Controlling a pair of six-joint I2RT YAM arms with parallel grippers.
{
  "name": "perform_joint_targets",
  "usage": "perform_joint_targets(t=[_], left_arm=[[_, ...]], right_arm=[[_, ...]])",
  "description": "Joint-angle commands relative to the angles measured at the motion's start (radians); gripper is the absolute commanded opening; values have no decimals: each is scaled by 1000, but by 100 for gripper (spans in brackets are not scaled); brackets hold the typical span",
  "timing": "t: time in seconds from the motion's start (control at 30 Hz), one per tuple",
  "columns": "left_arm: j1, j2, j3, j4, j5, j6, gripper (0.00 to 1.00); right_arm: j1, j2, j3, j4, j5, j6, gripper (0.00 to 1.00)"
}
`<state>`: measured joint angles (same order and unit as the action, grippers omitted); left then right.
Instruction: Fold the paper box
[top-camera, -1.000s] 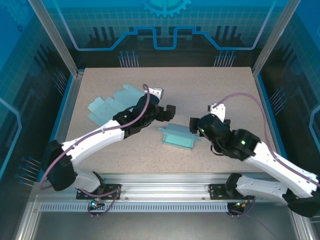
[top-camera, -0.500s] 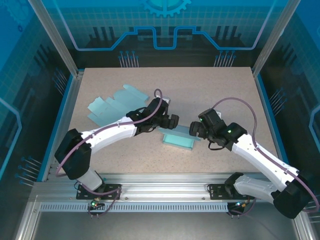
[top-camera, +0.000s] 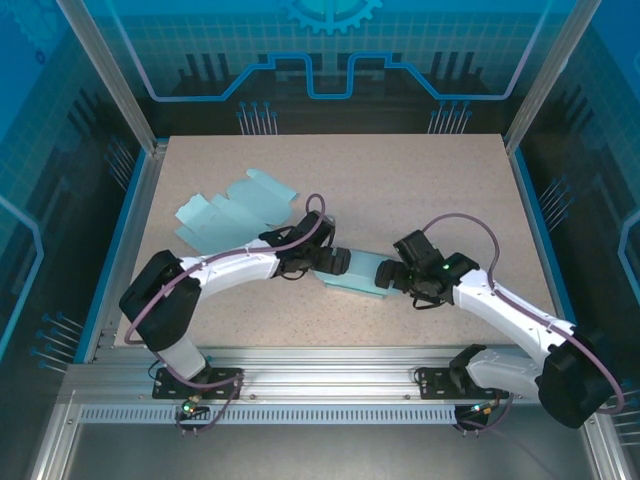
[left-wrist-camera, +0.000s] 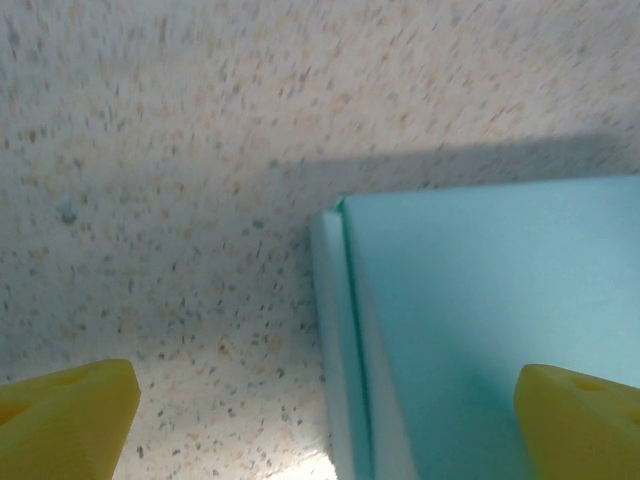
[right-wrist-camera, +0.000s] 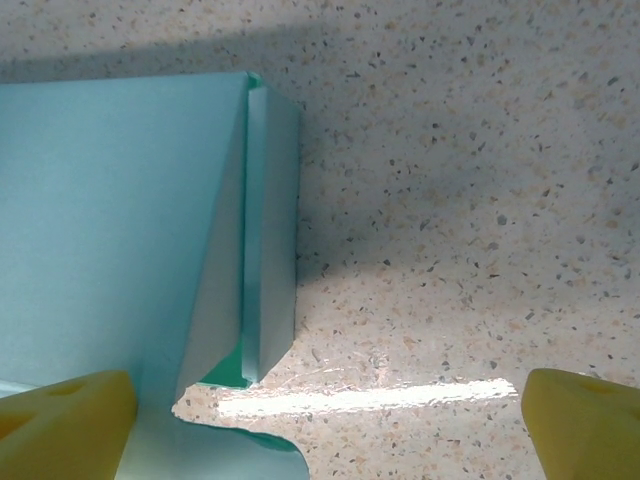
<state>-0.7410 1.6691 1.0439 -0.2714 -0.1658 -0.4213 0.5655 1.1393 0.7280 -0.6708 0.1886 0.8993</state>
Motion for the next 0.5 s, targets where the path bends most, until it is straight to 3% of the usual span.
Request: perform_joint_targets(t=[0.0,0.47], left_arm=[[6,20,-49,-2,24,-49,96],[14,81,-146,60,39,-116,78]], right_arm=[[-26,20,-33,14,-27,21,99],[-52,150,-52,78,-59,15,91]])
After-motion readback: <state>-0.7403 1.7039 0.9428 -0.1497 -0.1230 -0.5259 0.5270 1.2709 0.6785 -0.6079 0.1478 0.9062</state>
